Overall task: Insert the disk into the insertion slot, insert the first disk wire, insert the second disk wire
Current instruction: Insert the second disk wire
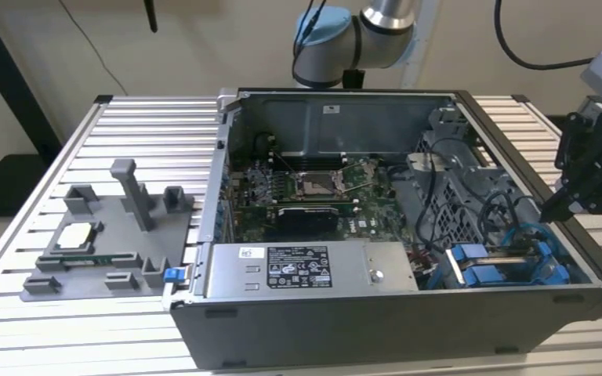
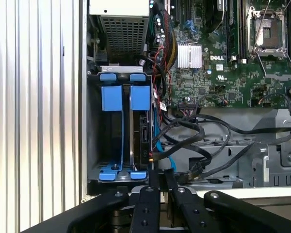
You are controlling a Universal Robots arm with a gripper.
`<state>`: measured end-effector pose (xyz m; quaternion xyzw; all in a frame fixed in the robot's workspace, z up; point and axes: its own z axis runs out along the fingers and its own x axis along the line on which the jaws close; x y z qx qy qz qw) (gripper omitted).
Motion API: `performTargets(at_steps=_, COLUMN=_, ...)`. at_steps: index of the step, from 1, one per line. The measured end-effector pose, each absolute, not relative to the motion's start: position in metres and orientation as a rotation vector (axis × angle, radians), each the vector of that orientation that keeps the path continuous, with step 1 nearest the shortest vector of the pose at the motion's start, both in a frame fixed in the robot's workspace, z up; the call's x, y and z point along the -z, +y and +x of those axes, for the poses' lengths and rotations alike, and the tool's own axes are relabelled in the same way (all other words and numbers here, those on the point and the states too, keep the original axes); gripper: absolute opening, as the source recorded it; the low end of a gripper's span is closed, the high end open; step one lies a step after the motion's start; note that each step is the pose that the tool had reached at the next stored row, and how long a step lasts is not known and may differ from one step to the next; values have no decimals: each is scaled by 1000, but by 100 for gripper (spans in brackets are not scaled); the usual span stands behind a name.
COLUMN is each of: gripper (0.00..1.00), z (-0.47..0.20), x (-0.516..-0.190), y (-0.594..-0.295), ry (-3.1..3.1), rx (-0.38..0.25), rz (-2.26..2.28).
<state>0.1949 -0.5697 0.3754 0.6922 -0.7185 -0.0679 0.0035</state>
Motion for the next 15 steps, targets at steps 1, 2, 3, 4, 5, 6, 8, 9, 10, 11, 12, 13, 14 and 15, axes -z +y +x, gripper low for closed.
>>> performTargets(at_steps=1, gripper=0, z=194, x=-376, y=-570, ry=-2252, rx=213, rz=2170)
performTargets(at_steps=2, gripper=0, z=193, x=-376, y=-570, ry=-2253, rx=213, rz=2169)
performTargets(at_steps=3, gripper=0, z=191, x=-376, y=-570, ry=-2253, rx=213, rz=2169)
performTargets(at_steps=4, gripper=0, z=190, x=-376, y=-570, ry=-2253, rx=213, rz=2169)
performTargets(at_steps=5, gripper=0, z=188, x=-376, y=-570, ry=-2253, rx=212, rz=2169)
performTargets(at_steps=6, gripper=0, z=187, x=-376, y=-570, ry=-2253, rx=213, rz=2169)
performTargets(at_steps=8, gripper=0, z=183, x=-376, y=-570, ry=-2254, rx=212, rz=2169)
performTargets(at_steps=9, gripper=0, z=182, x=-376, y=-570, ry=-2254, rx=212, rz=2169)
performTargets(at_steps=10, gripper=0, z=181, x=-376, y=-570, ry=-2254, rx=212, rz=2169)
performTargets(at_steps=11, gripper=0, z=180, x=-376, y=-570, ry=-2255, rx=212, rz=2168)
performTargets(at_steps=12, gripper=0, z=178, x=-376, y=-570, ry=-2255, rx=212, rz=2168)
performTargets(at_steps=13, gripper=0, z=177, x=-377, y=-570, ry=-2256, rx=212, rz=2168)
performTargets(at_steps=14, gripper=0, z=175, x=-378, y=-570, ry=-2257, rx=212, rz=2166)
performTargets(at_steps=15, gripper=0, z=173, x=-379, y=-570, ry=-2258, rx=212, rz=2166)
